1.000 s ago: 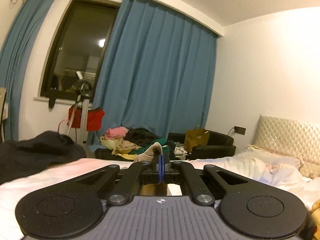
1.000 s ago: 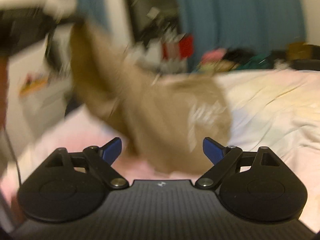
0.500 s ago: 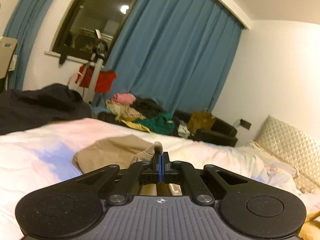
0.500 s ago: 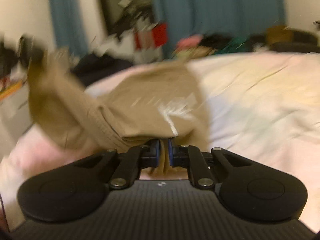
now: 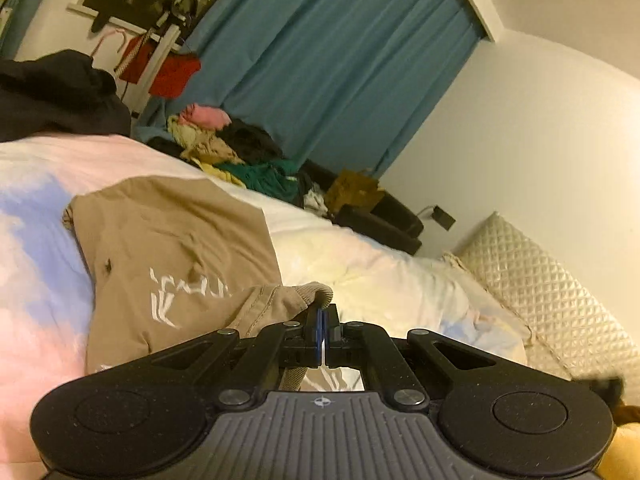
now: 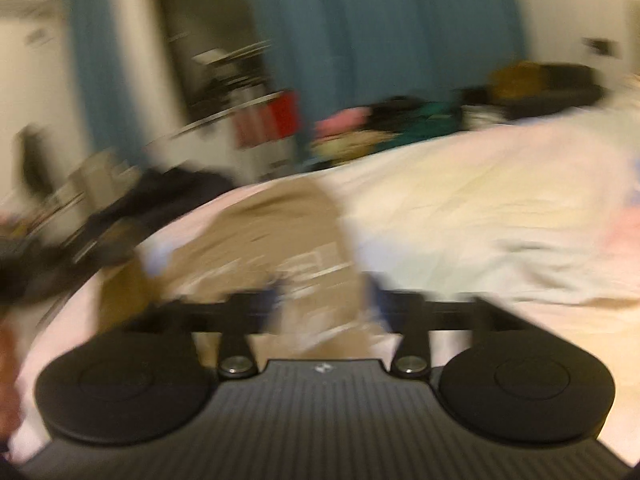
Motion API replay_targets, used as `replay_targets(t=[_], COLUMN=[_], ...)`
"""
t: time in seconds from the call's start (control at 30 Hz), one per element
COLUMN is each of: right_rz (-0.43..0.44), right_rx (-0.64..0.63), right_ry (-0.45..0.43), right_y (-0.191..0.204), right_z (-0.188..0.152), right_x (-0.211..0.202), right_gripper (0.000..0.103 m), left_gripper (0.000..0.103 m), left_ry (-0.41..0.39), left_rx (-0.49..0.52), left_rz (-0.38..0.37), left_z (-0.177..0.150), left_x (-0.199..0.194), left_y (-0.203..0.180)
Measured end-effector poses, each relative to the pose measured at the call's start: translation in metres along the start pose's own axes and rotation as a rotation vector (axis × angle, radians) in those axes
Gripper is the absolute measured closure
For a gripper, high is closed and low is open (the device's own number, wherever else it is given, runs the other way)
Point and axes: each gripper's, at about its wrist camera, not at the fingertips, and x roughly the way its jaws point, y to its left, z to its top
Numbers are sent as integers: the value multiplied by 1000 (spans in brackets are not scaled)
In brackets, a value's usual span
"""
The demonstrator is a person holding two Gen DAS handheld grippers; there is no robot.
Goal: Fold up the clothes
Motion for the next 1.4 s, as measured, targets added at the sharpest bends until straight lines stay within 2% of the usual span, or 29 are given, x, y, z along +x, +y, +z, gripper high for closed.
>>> replay_targets(t=[0.2,0.27,0.4,0.53,0.6,0.67,0.73,0.83,0.97,1.03,1.07,1.1,1.17,1.23,1.27,1.3,1.33,1.37,1.4], right_rz=[-6,-20,8,-74,-114,-177,-239,-302,-384,-422,-440,-454,-466,-439,-387,-322,-288,-290,-311], right_rx=[-145,-100,4,-98,-149,-103,-31,9,61,20,-18,-56,-102,-76,-24,49,108,129,115], right_ry=[28,25,44,104,135,141,97,-42,-229,-284,-285,-259,-139,25,114,189,221,213,178], right_y=[46,39,30,44,51,41,26,18,6,10,13,16,15,7,-1,-10,-16,-17,-15], right_z=[-21,-22,-21,-32,-38,-39,-36,-26,-13,-11,-11,-13,-18,-26,-30,-35,-38,-39,-37], right_x=[20,25,34,45,51,48,35,9,-25,-30,-29,-25,-10,7,15,20,22,19,15], right_gripper=[0,0,0,0,0,0,0,0,0,0,0,0,0,1,1,9,17,35,46], left_gripper=[102,102,102,102,102,102,102,102,102,102,102,102,102,102,102,102,102,102,102], left_ry=[-41,-37,-22,-23,-42,-72,-91,-115,-143,-175,-196,-218,-263,-296,-299,-289,-276,-252,-225], left_rx=[11,34,66,76,82,68,44,17,83,117,126,132,145,148,142,134,125,116,108], left_rz=[21,32,36,57,100,138,155,170,149,145,150,155,166,179,187,198,208,219,229], left_z=[9,11,7,4,4,7,10,13,11,11,12,13,15,18,21,22,23,24,24], left_x=[-8,-2,1,1,-1,-4,-7,-10,-14,-19,-23,-27,-36,-44,-46,-46,-46,-45,-43], left_y=[-11,-17,-24,-23,-23,-19,-16,-14,-28,-34,-37,-39,-43,-45,-44,-43,-41,-39,-36])
